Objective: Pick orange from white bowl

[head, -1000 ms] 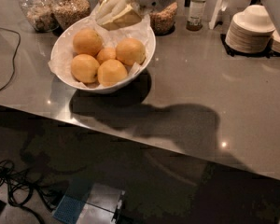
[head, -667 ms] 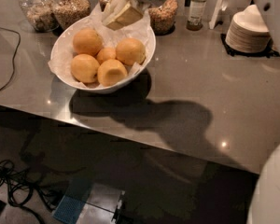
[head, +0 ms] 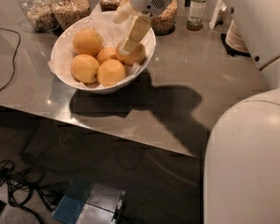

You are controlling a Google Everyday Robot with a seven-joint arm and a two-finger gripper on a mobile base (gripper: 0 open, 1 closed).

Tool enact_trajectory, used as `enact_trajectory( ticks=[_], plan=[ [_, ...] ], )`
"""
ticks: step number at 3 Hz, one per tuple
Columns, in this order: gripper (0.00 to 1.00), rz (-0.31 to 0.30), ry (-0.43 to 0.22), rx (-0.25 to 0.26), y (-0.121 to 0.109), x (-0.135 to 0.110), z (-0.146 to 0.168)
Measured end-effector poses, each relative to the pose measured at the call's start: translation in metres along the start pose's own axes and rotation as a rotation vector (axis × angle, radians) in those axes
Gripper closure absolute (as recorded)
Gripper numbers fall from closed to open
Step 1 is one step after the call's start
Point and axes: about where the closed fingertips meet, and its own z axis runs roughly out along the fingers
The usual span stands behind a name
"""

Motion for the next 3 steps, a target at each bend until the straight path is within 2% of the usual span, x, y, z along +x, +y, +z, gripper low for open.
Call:
enact_trajectory(
  ticks=[2, 3],
  plan=[
    [0.0, 0.062, -0.012, -0.041, -0.005, 0.015, 0.028],
    [0.16, 0.115, -0.007, -0.043, -0.006, 0.021, 0.037]
  ],
)
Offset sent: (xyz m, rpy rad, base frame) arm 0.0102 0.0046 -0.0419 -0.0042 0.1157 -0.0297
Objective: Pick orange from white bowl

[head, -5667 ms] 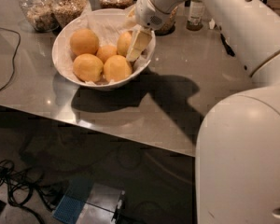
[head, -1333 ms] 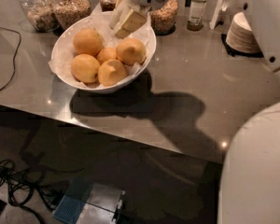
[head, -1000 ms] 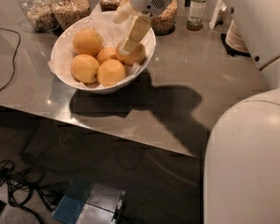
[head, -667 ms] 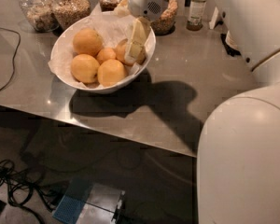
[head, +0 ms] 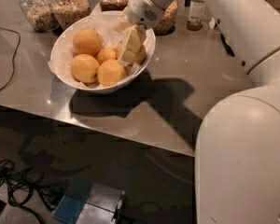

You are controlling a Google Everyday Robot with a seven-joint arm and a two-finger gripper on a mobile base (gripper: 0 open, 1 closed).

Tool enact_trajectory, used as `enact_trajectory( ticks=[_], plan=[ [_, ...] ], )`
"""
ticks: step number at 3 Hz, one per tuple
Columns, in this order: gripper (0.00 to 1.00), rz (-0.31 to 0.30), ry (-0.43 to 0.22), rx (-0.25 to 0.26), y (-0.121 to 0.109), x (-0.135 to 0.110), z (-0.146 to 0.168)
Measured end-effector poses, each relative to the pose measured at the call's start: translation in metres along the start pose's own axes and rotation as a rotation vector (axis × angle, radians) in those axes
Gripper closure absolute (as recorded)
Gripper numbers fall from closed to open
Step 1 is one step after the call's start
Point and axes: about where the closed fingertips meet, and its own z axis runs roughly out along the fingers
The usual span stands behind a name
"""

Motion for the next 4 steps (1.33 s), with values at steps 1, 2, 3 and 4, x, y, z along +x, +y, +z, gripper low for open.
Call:
enact_trajectory(
  ticks=[1, 2, 3, 4],
  plan=[
    [0.24, 0.092, 0.037, 0.036, 0.001, 0.008, 0.0],
    [0.19, 0.176, 0.109, 0.09, 0.004, 0.011, -0.004],
    [0.11, 0.232, 0.169, 0.143, 0.005, 0.016, -0.015],
    [0.17, 0.263, 0.201, 0.16, 0.004, 0.02, -0.016]
  ],
)
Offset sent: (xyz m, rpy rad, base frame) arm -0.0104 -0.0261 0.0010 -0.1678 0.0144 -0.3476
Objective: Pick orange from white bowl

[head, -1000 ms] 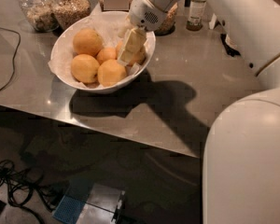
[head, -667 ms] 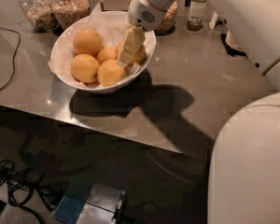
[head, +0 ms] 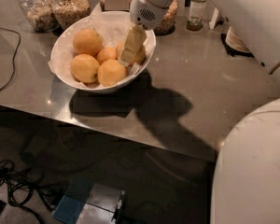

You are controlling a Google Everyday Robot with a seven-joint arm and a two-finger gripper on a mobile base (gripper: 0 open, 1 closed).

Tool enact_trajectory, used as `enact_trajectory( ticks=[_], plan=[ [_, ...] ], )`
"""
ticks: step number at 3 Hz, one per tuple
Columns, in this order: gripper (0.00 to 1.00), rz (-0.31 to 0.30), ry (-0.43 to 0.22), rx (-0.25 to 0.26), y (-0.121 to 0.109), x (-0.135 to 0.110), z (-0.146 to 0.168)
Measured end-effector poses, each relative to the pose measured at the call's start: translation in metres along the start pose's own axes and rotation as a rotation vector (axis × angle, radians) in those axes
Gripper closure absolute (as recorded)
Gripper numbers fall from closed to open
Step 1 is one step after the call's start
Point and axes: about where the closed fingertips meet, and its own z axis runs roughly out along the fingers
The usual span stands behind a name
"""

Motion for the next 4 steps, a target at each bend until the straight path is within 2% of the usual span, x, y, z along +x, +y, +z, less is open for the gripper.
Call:
enact_trajectory(
  ticks=[1, 4],
  plan=[
    [0.2, 0.022, 0.027, -0.001, -0.001, 0.004, 0.006],
    [0.22, 0.092, 0.081, -0.053, -0.003, 0.024, 0.048]
  ],
)
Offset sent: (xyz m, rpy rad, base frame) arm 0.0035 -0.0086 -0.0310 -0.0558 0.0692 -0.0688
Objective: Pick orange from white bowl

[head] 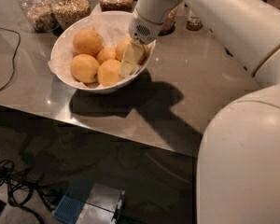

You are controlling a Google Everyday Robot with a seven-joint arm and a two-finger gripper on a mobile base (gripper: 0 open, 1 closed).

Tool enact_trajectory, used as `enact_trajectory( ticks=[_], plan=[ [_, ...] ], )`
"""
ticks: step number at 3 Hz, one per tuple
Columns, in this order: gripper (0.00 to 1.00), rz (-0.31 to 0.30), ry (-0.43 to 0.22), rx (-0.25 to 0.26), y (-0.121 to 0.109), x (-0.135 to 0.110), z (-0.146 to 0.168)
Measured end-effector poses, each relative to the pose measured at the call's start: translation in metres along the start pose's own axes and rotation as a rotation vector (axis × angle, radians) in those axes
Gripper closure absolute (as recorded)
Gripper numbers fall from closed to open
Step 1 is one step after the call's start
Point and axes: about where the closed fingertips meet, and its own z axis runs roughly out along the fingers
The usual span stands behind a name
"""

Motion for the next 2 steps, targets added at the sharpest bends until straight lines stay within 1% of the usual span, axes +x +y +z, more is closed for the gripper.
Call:
enact_trajectory(
  ticks=[1, 2],
  plan=[
    [0.41, -0.005, 0.024, -0.005, -0.0034, 0.0, 0.0024],
    [0.64, -0.063, 0.095, 0.01, -0.0114, -0.0043, -0.0016]
  ],
)
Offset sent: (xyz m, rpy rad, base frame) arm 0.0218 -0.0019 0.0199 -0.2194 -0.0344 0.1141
